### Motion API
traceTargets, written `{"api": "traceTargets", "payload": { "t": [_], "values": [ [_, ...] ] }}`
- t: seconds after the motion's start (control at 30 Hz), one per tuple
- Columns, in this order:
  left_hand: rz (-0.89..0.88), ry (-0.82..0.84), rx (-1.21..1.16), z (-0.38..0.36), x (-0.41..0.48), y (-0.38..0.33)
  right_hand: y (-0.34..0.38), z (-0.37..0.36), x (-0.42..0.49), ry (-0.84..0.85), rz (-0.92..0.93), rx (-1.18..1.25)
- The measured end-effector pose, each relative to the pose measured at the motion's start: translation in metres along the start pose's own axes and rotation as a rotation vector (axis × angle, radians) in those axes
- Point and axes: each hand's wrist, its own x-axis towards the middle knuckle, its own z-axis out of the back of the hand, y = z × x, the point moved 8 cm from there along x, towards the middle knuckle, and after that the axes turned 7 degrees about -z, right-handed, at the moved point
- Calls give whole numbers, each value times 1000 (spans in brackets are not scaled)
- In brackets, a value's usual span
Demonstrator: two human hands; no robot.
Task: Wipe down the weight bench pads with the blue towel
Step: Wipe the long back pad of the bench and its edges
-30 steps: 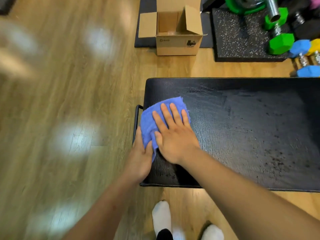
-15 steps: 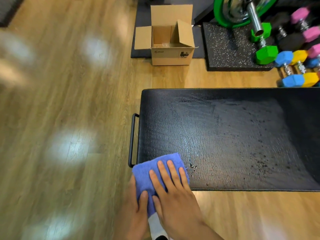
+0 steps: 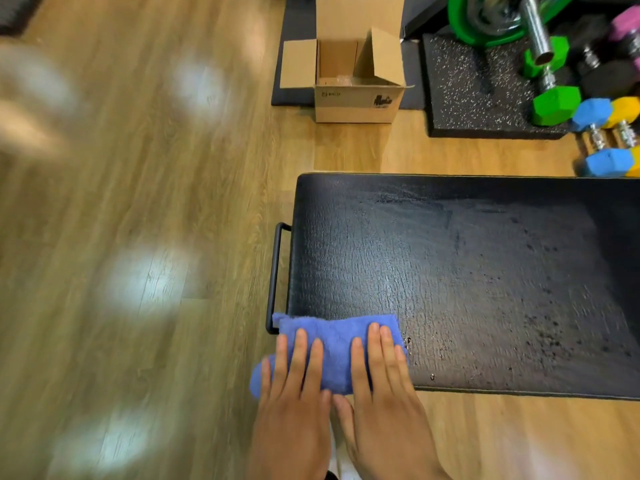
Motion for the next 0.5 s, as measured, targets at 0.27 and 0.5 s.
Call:
{"api": "traceTargets", "payload": {
  "t": [0.27,0.5],
  "values": [
    [41,88,105,17,79,5,-12,16,83,-17,-38,-14],
    [66,246,121,24,161,20,-23,30,165,41,91,-143]
  ]
}}
